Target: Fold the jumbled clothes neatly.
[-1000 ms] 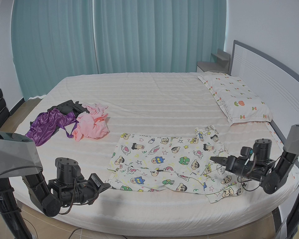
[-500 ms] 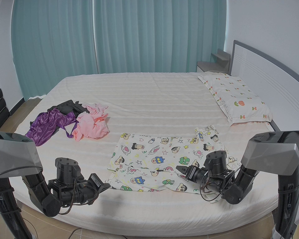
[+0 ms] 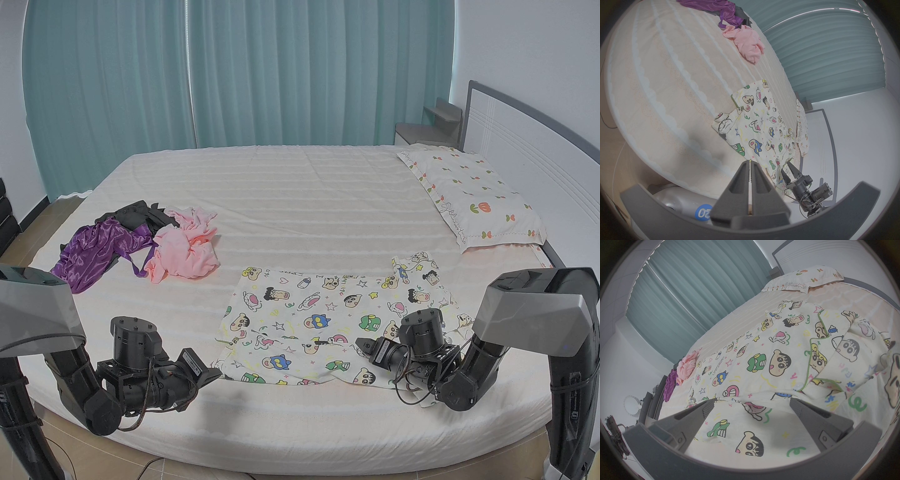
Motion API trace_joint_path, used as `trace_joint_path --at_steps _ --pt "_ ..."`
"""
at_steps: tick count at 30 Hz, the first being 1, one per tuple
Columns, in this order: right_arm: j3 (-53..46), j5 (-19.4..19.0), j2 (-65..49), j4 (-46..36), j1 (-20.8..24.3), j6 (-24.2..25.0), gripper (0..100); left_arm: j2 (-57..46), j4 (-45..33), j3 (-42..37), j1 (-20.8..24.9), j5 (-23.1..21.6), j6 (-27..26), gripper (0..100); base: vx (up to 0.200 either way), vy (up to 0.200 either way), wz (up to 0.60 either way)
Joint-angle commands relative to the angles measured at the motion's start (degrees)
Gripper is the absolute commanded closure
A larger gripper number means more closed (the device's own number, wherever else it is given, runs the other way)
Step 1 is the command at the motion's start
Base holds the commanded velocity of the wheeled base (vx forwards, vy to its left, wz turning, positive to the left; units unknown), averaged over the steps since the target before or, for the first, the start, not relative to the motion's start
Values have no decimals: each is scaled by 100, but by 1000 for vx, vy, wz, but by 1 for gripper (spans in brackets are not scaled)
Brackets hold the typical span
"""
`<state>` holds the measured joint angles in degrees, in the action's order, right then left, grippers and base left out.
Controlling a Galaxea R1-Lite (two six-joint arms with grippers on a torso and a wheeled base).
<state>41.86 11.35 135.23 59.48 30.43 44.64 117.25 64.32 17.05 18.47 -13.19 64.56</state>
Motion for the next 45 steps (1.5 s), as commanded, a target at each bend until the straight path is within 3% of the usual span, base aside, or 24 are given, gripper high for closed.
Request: trace_joint_path --at_steps 1,19,24,33,45 --pt "-170 -1 -243 2 113 1 0 0 2 0 8 1 -5 100 0 0 0" --pt "-152 -1 100 -94 244 -8 0 0 2 0 -1 1 4 100 0 0 0" --pt "287 394 135 -534 148 -43 0 8 2 0 -1 1 4 100 0 0 0" --pt "718 711 153 -701 51 -421 0 8 2 8 -1 1 4 100 0 0 0" --pt "1342 746 223 -1017 -81 -579 0 8 2 8 -1 1 -5 100 0 0 0"
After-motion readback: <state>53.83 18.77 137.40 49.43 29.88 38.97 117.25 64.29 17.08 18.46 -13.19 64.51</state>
